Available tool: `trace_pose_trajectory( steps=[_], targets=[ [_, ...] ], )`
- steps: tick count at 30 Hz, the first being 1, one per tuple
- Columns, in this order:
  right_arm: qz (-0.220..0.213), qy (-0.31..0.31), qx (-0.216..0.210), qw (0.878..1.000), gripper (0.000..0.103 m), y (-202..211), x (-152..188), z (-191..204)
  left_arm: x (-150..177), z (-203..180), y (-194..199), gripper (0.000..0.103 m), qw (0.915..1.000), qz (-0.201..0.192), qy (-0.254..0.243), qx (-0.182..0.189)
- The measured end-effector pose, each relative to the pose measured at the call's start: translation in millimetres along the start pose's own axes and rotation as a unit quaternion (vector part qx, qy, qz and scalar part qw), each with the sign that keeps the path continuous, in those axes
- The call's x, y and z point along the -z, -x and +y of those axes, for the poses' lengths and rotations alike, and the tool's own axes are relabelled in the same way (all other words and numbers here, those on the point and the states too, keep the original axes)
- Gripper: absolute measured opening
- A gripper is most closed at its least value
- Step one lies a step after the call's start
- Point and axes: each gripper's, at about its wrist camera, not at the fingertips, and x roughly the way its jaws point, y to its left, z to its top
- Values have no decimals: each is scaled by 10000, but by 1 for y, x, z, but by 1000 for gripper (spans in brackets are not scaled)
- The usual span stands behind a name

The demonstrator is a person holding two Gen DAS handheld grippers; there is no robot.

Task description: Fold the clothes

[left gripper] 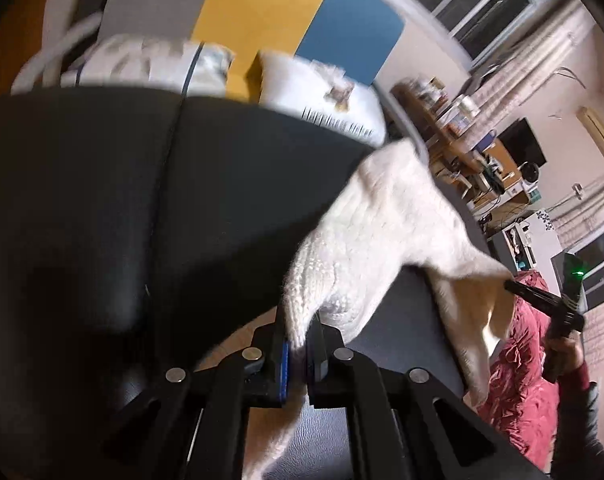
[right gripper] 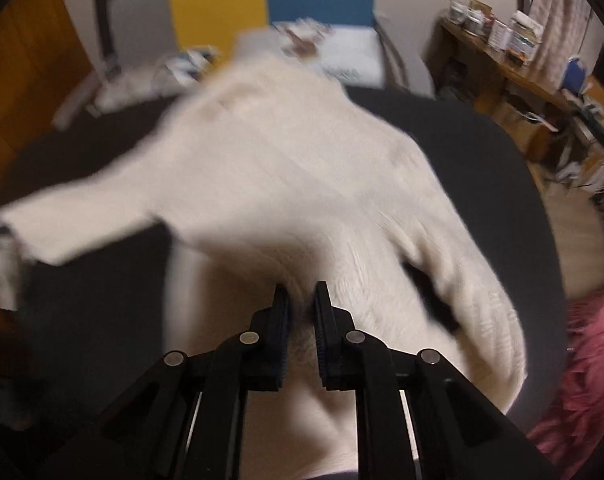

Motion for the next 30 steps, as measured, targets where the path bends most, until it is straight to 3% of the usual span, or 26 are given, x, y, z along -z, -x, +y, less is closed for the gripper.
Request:
trace_pose_trajectory(
  steps=[3,5,6,8,11,13,15,17,20,23,26,29,30],
  targets=[
    [-247,36,-985,9948,12,24,1,48,-18,7,27,5,9995,-302,-27,-133],
    [-234,108,-1642,9861,0,19,6,83,-26,15,34,5,9988,-336,0,-366],
    [-215,129,-1922,9810,0,12,9,102,-30,19,36,5,9983,-316,16,-492],
    [-137,235,-2341,9718,0,-11,9,143,-34,27,36,5,9970,-228,45,-740],
    [201,279,-2609,9648,0,-53,9,189,-32,37,29,5,9938,-10,-33,-1111],
    [455,313,-2648,9627,4,-74,11,211,-26,45,25,5,9921,104,-41,-1249],
    [421,374,-2508,9664,4,-78,6,214,-17,54,25,5,9934,166,19,-1136],
    [268,854,-1822,9792,9,-72,1,215,-7,57,21,5,9945,228,-31,-1025],
    [413,1292,-1137,9842,24,-77,-2,207,3,62,15,5,9956,377,-32,-858],
    [732,1237,-714,9870,26,-96,0,193,3,71,14,8,9963,528,126,-667],
    [950,883,-711,9890,26,-116,3,183,-3,93,15,15,9904,802,156,-1115],
    [999,635,-731,9903,26,-129,5,178,-2,126,20,12,9788,1027,389,-1732],
    [967,595,-753,9907,26,-129,4,178,3,137,28,12,9790,994,543,-1697]
  ],
)
